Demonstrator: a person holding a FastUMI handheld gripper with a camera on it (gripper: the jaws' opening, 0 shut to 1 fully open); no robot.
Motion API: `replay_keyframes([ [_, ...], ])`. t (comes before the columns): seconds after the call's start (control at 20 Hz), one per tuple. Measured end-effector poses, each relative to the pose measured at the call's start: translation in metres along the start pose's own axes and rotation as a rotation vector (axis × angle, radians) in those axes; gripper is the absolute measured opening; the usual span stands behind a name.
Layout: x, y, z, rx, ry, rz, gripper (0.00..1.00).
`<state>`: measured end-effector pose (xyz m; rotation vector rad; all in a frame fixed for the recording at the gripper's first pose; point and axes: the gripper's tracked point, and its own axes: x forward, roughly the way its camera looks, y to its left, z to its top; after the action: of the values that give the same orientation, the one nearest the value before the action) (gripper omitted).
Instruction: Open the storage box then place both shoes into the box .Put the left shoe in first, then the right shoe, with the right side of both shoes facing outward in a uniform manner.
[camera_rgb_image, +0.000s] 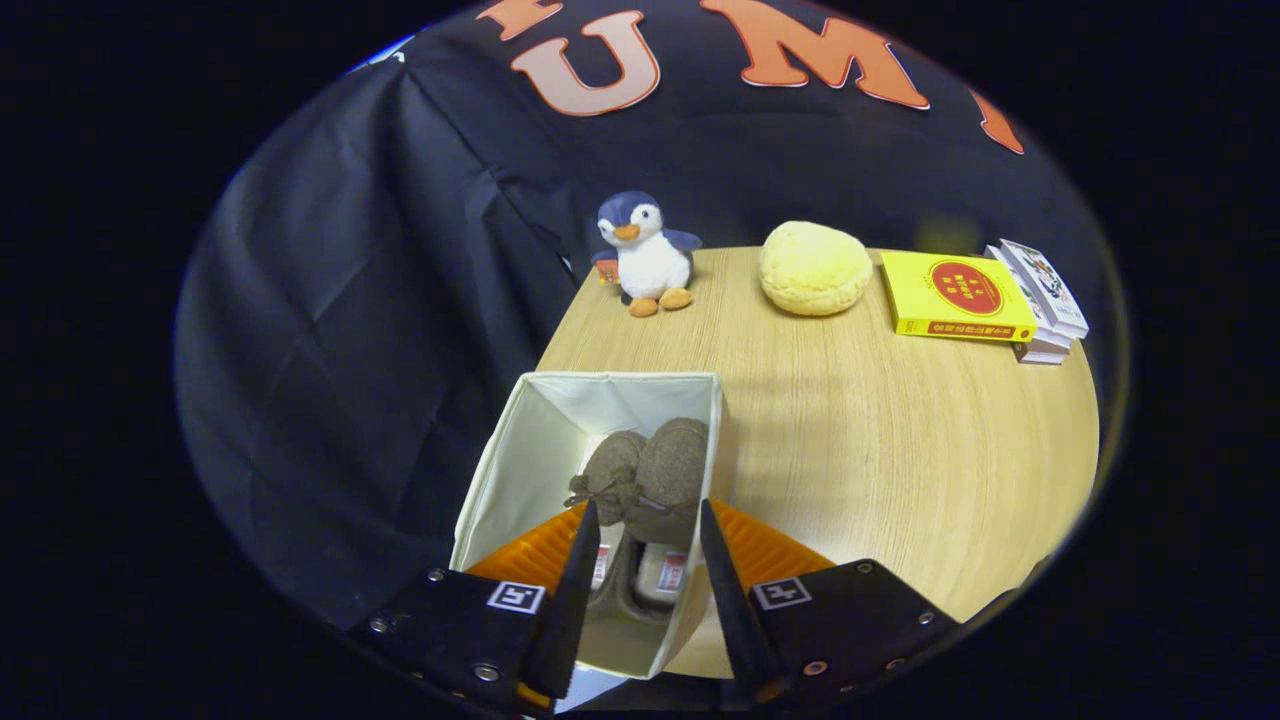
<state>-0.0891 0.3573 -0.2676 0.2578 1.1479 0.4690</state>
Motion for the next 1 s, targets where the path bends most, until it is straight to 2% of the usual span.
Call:
replay_keyframes([
  [0.2, -0.028, -0.032, 0.025, 0.009, -0.134, 0.019, 0.89],
  [0.3, -0.044, -0.057, 0.037, 0.018, -0.194, 0.005, 0.96],
  [0.5, -0.076, -0.104, 0.058, 0.06, -0.3, 0.002, 0.98],
  [0.65, -0.11, -0.149, 0.08, 0.048, -0.427, -0.035, 0.98],
  [1.0, -0.183, -0.237, 0.108, 0.059, -0.631, -0.118, 0.98],
])
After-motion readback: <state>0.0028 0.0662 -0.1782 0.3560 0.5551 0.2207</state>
